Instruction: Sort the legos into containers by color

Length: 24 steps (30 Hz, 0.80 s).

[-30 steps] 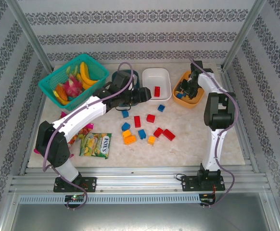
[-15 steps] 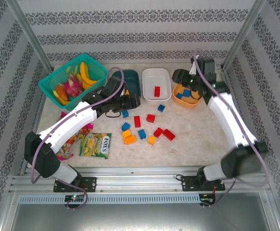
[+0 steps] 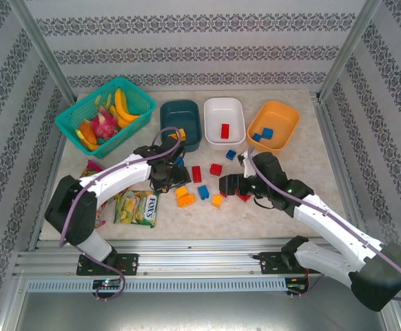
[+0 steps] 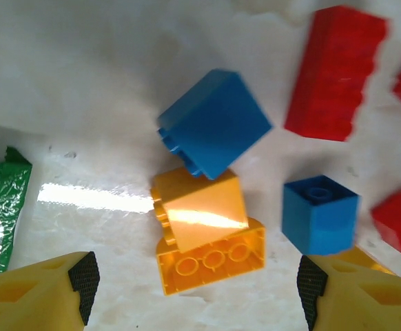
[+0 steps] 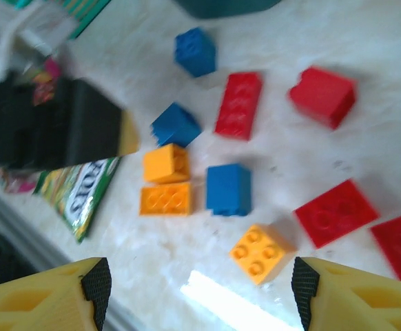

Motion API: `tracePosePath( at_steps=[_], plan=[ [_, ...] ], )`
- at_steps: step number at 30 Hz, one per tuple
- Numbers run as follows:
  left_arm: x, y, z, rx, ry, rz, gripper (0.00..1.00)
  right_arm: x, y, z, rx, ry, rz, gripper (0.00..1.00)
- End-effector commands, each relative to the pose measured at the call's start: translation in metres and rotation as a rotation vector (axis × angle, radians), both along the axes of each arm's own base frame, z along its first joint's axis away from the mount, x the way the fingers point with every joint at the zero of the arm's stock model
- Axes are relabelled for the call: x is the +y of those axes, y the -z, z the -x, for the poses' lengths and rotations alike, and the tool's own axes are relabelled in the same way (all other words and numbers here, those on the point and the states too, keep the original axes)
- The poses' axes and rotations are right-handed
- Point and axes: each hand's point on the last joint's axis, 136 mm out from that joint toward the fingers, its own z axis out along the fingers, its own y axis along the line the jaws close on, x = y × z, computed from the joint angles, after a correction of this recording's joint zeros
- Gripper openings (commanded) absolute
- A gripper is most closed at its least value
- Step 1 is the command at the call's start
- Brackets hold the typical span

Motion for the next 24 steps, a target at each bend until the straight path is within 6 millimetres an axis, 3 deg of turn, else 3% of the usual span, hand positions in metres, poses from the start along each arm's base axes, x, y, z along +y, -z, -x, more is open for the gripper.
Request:
tracePosePath(
  at_steps=[1, 4, 7, 15, 19, 24],
  plan=[
    [-0.011, 0.006, -0.002, 0.023, -0.08, 0.009, 0.78, 0.021, 0.007, 0.022, -0.011, -0.127, -0.064, 0.72],
    [-0.011, 0.019, -0.001, 0.063, -0.092, -0.022, 0.78, 0.029, 0.006, 0.029, -0.101, -0.178, -0.064, 0.74],
    [-0.011, 0.028, -0.002, 0.078, -0.09, -0.045, 0.77, 0.025, 0.004, 0.025, -0.143, -0.145, -0.048, 0.79],
    [-0.018, 0.042, -0.009, 0.086, -0.079, -0.065, 0.7, 0.03, 0.003, 0.018, -0.127, -0.144, -0.042, 0.79],
    [-0.016, 0.047, -0.007, 0.097, -0.077, -0.084, 0.61, 0.029, 0.005, 0.018, -0.122, -0.141, -0.035, 0.79],
    [-0.015, 0.045, -0.008, 0.08, -0.061, -0.096, 0.4, 0.028, 0.003, 0.016, -0.131, -0.142, -0.025, 0.78]
  ],
)
